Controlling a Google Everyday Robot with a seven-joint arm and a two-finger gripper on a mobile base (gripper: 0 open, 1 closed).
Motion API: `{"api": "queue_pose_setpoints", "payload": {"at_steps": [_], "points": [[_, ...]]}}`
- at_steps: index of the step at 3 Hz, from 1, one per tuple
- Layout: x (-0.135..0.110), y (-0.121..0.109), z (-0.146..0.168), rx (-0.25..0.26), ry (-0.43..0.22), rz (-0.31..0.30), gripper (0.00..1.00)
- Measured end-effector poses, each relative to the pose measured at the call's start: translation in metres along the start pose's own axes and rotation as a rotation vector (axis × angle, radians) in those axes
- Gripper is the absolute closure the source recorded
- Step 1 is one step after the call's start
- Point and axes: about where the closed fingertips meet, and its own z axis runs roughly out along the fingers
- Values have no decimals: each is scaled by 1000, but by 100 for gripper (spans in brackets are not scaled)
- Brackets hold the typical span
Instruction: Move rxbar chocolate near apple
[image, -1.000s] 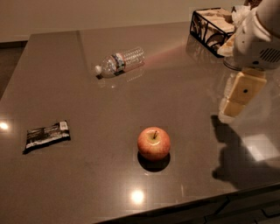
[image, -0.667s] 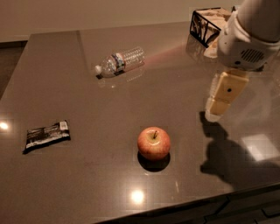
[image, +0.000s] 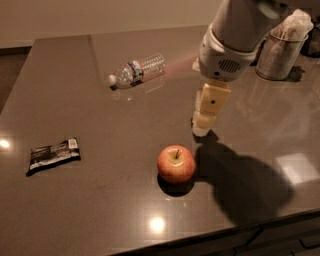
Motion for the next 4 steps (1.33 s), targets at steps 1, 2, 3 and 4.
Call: {"api": "queue_pose_setpoints", "payload": {"at_steps": [1,2,3,4], "points": [[-42,-11,18,-35,-7,-47,0],[-100,-11,49,-89,1,-132,0],[-133,-2,72,-120,19,-195,0],[-156,11,89,-127,31,-245,0]]}}
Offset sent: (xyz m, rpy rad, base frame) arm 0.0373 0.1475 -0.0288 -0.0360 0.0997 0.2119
